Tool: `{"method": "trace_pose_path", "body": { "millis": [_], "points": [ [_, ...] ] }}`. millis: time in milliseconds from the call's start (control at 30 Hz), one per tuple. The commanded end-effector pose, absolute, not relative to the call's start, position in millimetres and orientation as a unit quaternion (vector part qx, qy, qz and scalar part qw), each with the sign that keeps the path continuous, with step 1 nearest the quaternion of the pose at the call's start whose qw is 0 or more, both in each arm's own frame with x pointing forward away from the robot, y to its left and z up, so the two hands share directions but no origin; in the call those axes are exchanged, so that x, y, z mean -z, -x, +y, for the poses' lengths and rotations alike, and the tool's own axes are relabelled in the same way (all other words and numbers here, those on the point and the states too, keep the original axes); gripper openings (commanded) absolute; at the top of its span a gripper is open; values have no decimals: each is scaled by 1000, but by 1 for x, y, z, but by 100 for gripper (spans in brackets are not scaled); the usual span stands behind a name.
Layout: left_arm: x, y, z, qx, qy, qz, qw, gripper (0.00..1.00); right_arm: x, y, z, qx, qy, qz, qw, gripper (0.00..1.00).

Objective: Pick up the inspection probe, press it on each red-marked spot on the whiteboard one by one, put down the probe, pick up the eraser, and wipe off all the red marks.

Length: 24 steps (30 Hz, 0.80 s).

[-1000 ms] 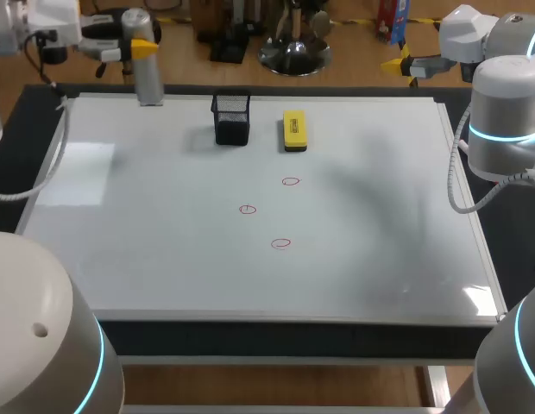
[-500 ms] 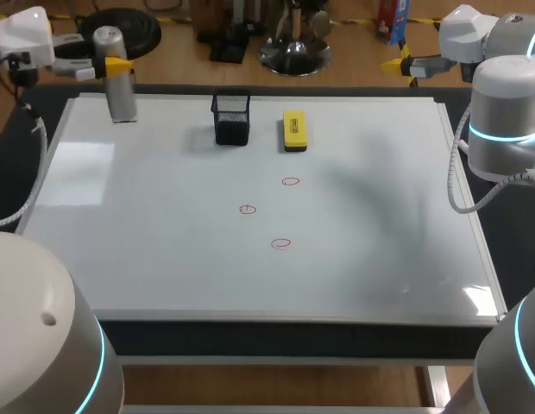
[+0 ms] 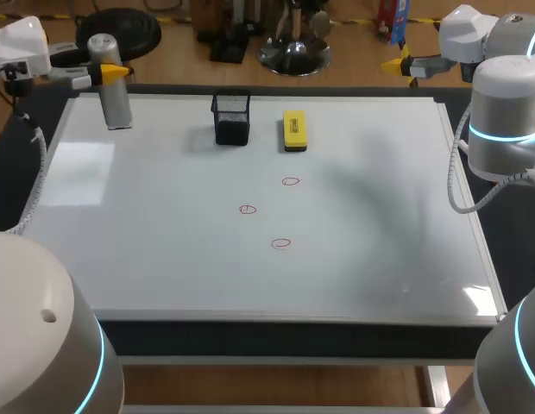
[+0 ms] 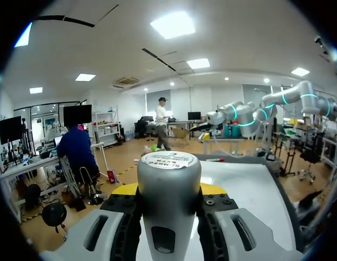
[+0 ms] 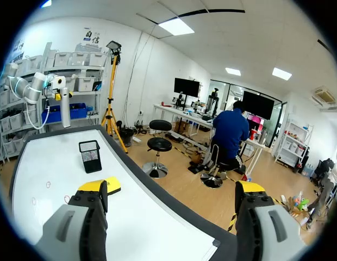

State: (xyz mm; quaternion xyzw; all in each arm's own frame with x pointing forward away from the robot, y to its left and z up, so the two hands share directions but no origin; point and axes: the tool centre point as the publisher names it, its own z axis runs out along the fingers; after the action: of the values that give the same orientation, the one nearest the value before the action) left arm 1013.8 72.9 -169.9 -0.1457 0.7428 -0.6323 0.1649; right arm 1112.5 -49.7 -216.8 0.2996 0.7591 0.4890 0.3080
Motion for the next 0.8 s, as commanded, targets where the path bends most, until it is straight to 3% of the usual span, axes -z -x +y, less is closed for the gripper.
{"method": "trace_pose_path", "body": {
  "millis": [33, 567, 800],
  "points": [
    [169, -1014, 72, 633, 146, 742, 167, 0, 217, -1113, -50, -489, -299, 759, 308, 100],
    [169, -1014, 72, 633, 146, 742, 167, 0, 217, -1113, -50, -489, -299, 759, 308, 100],
    [169, -1014, 72, 633, 146, 742, 167, 0, 221, -1115, -38, -435, -215, 834, 262, 100]
  ]
}}
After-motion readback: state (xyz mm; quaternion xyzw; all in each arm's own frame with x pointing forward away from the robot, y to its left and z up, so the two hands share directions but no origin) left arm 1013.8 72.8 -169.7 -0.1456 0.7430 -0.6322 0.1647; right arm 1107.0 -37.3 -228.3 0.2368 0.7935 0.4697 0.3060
